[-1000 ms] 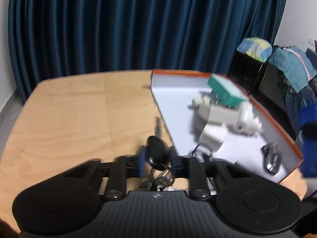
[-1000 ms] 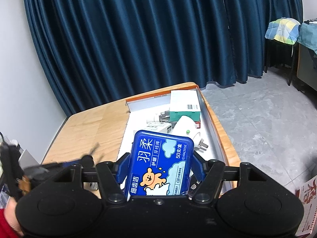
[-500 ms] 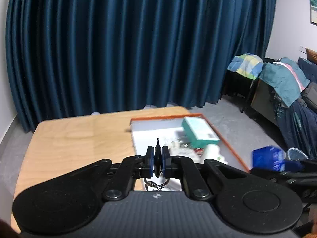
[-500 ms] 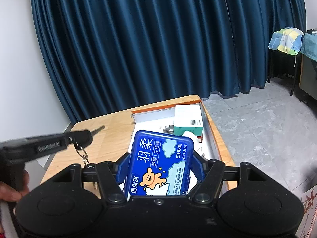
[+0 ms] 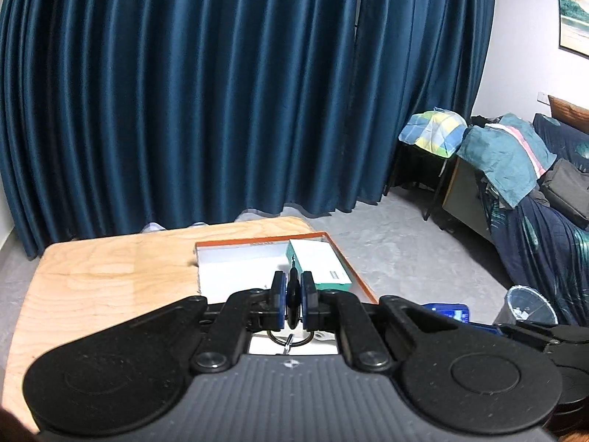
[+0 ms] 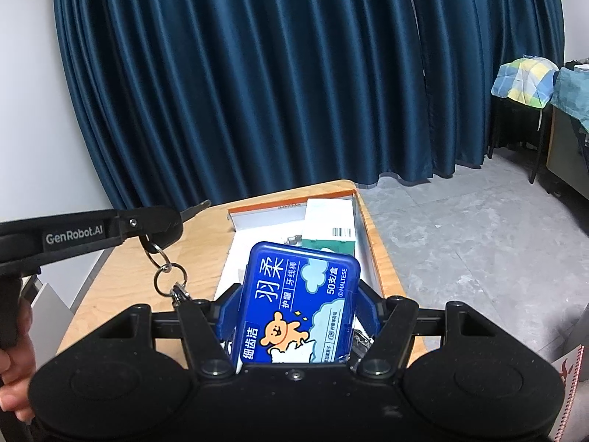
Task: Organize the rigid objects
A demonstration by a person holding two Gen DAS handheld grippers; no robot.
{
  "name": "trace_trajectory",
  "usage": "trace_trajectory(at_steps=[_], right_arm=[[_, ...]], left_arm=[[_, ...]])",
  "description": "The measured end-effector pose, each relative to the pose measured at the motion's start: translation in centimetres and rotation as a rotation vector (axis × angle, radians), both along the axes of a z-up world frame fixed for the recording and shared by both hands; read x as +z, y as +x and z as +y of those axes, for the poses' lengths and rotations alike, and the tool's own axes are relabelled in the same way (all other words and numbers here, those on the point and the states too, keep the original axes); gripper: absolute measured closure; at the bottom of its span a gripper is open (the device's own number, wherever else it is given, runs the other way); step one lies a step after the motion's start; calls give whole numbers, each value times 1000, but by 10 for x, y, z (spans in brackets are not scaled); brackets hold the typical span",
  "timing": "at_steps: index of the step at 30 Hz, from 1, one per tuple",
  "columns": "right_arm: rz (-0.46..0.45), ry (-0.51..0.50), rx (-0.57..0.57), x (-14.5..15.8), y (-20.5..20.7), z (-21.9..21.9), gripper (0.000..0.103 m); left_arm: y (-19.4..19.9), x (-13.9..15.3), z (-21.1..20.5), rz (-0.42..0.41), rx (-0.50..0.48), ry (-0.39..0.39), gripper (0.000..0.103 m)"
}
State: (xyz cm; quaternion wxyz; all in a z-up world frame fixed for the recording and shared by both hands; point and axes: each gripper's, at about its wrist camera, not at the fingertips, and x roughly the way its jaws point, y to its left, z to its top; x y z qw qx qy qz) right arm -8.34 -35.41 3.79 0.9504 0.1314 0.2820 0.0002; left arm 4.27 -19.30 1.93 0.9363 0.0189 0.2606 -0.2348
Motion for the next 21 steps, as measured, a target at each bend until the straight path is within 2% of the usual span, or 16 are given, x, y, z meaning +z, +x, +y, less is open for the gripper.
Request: trace_trajectory(at_steps=[7, 14, 17, 19, 20, 21], right_arm=[[32, 1, 3, -7, 4, -1, 28], [137, 6, 7, -41, 27, -7, 27], [162, 4, 12, -50, 34, -9, 25], [159, 11, 4, -51, 36, -11, 25], [148, 10, -7, -50, 34, -12, 24], [137, 3, -19, -47, 33, -12, 24]], left_arm=[[-1, -12, 0, 32, -1, -7, 93], [14, -54, 2, 198, -2, -65, 93], [17, -61, 2, 227, -37, -111, 92], [17, -60, 1, 249, -42, -117, 79], [16, -57, 2, 229, -35, -113, 61], [13, -54, 3, 211, -26, -106, 49]])
